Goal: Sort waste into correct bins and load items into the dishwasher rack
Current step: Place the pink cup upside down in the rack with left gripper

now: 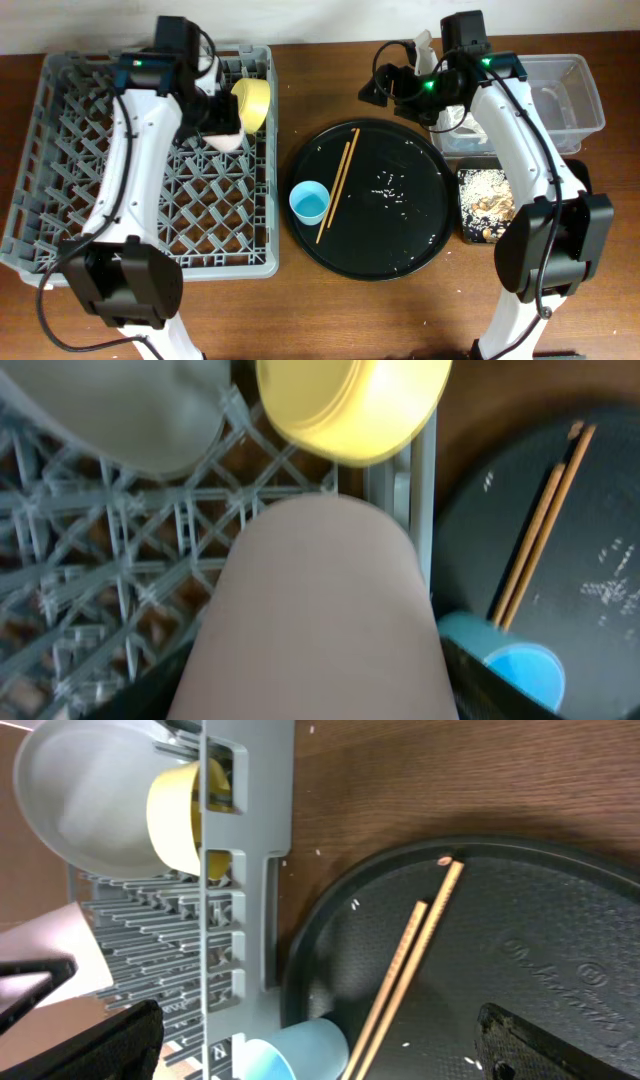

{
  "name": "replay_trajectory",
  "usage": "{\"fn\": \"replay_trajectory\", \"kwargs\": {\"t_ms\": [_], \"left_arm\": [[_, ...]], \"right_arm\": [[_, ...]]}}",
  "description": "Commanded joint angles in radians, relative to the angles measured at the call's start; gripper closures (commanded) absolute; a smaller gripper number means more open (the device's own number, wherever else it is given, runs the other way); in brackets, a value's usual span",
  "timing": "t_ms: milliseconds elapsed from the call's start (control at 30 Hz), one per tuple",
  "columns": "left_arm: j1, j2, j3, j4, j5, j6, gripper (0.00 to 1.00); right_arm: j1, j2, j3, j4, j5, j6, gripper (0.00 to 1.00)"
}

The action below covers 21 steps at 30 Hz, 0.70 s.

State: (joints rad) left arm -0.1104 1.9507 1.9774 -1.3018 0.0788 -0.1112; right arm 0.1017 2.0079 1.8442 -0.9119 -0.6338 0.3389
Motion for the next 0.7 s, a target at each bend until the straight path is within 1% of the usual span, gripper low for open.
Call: {"fn": "replay_trajectory", "kwargs": {"t_ms": [0,67,200,333,467,500,567,600,633,667], "left_arm": [[-0.04,0.009,0.002,-0.051,-0.06,0.023,0.5],[-0.064,0.042,0.0,-0.076,-0.061,0.023,0.5],[-0.068,0.116,0.0,-0.068,-0.061,0.023,0.5],[-0.07,0.195,0.0,-0.015,-0.057,0.023,0.5],[-0.073,0.23,0.0,-0.004,-0.057,0.023,0.5],[-0.073,0.244,0.0,-0.002,-0.057,0.023,0.43],[-0.073,0.251,0.0,-0.002,-0.057,0.023,0.23],[-0.073,0.25,0.0,0.001,-0.057,0.023,0.18],[-0.073,0.25,0.011,0.0,-0.057,0.023,0.17],[-0.073,0.25,0.016,-0.001,-0.056,0.023,0.17]], "right_arm": [[0.004,0.008,0.002,-0.005,0.045,-0.021,0.0],[0.009,0.008,0.002,-0.013,0.045,-0.021,0.0],[0.028,0.008,0.002,-0.016,0.045,-0.021,0.0],[0.058,0.008,0.002,-0.016,0.074,-0.021,0.0],[0.071,0.008,0.002,-0.016,0.074,-0.021,0.0],[0.071,0.008,0.002,-0.02,0.074,-0.021,0.0],[0.072,0.008,0.002,-0.044,0.074,-0.021,0.0],[0.074,0.008,0.002,-0.074,0.074,-0.023,0.02],[0.08,0.008,0.002,-0.11,0.074,-0.048,0.05],[0.083,0.008,0.002,-0.124,0.074,-0.048,0.06]]}}
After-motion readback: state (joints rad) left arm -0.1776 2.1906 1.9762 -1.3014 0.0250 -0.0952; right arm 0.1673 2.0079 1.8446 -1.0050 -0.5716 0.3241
